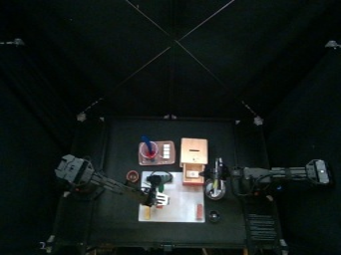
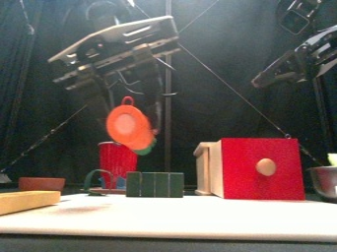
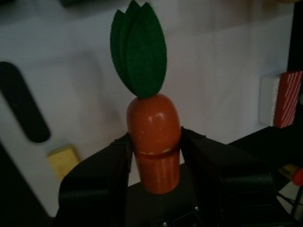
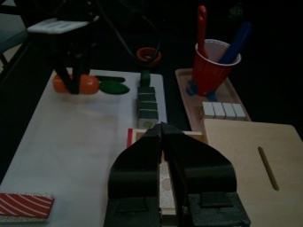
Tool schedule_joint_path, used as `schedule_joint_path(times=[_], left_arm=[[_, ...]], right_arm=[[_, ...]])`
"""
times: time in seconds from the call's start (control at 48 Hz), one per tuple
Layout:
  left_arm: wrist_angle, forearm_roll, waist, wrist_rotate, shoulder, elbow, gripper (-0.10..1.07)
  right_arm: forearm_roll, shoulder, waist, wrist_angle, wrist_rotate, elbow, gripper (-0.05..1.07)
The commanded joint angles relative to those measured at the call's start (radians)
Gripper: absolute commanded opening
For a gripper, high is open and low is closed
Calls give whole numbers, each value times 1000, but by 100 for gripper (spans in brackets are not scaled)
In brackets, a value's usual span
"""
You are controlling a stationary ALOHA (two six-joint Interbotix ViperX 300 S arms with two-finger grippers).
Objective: Place carrot onto cutting board
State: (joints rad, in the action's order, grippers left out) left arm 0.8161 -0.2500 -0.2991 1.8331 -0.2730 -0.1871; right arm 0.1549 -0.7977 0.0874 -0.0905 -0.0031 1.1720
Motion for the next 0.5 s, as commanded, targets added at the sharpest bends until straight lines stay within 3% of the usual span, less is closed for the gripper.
schedule_joint_path(times=[0.0,0.479], left_arm=[[-3,-8,8,-8,-28,78,60],[-8,35,17,-28,-137,156,67]], right_arm=[[8,0,6,-5,0,-20,4],[52,-3,6,-5,2,-17,4]])
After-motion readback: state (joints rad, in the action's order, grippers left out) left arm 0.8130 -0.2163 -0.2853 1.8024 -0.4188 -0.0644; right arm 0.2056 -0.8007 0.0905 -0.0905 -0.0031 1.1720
